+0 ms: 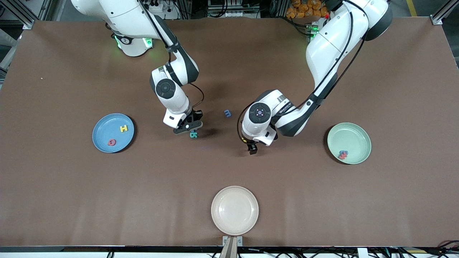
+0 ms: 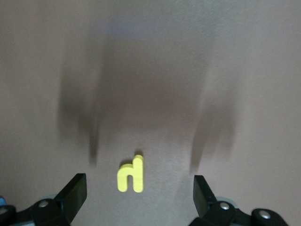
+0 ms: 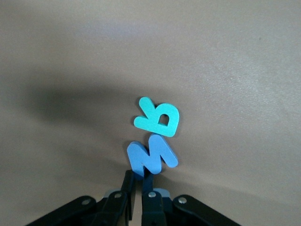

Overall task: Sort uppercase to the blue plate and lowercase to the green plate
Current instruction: 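Carry the yellow h to green with the left gripper while the right gripper places W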

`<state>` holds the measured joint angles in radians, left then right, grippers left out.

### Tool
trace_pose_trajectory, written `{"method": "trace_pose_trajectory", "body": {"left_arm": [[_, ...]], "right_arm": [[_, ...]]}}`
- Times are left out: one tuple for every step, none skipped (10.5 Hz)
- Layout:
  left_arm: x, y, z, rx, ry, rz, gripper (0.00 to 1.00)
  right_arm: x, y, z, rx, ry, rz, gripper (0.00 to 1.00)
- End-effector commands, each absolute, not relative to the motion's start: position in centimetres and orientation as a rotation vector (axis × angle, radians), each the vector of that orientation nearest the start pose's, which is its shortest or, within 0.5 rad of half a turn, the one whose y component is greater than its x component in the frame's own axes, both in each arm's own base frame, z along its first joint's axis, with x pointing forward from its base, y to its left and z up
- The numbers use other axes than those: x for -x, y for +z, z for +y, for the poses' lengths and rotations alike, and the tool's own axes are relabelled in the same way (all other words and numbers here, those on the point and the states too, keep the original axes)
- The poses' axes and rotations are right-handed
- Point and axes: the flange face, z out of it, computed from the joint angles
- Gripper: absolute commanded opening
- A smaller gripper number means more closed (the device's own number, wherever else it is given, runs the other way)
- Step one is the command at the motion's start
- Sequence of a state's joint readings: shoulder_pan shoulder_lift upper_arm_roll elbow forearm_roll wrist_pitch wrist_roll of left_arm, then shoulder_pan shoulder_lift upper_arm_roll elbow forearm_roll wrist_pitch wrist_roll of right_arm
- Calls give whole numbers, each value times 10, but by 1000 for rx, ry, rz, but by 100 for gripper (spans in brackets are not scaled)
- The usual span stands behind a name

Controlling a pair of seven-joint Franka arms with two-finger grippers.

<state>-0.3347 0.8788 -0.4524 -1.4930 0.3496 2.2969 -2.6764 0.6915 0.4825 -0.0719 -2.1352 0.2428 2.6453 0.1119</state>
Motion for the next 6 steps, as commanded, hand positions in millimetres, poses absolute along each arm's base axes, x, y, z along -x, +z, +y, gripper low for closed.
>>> {"method": "trace_pose_trajectory", "body": {"left_arm": [[-540, 174, -472, -1953, -110, 2464, 100], [-537, 167, -473, -1964, -94, 2465, 100], [-535, 165, -475, -1973, -83, 2457, 100], [-535, 163, -474, -1972, -82, 2456, 100], [-535, 162, -474, -1975, -82, 2456, 100], [-535, 162, -474, -1978, -80, 2453, 100]], "right_arm": [[-473, 183, 327, 3018, 13, -483, 0], [-474, 186, 327, 3018, 18, -480, 0], [-477, 191, 329, 3017, 41, -482, 0], [-481, 198, 328, 3019, 76, -477, 0], [-486, 205, 326, 3023, 96, -474, 0], [-490, 208, 323, 3033, 91, -487, 0]]}}
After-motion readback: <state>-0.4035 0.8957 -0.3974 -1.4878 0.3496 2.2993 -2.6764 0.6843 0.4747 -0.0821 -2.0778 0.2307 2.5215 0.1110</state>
